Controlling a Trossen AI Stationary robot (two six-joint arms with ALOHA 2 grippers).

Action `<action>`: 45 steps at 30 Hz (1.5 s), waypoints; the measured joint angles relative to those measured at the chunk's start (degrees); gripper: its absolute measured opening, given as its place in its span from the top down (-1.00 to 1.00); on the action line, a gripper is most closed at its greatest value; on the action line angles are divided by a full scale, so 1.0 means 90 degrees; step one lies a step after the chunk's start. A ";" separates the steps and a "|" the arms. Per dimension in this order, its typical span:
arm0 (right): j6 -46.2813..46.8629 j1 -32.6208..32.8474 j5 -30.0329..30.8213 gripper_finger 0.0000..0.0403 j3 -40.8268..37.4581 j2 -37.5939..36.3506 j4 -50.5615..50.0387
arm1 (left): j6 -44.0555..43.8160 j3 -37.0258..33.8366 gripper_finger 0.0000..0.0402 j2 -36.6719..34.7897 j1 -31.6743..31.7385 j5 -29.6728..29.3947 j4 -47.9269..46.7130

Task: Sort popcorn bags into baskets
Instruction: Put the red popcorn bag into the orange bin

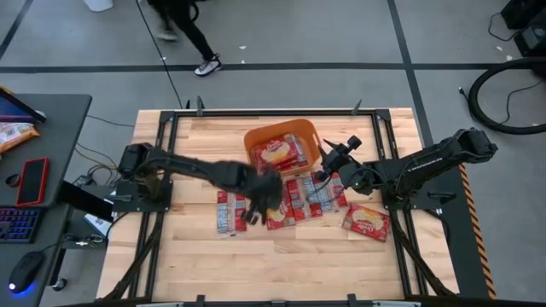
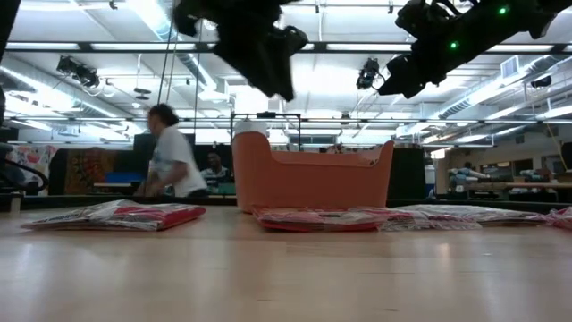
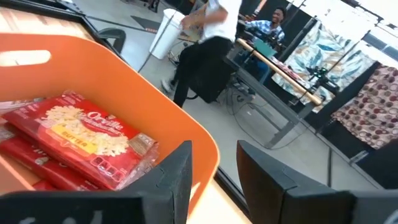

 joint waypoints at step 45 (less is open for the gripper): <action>0.0051 -0.0217 -0.1008 0.35 0.0000 0.0000 0.0277 | -0.2965 -0.1268 0.12 0.0372 -0.2093 -0.0707 -0.1477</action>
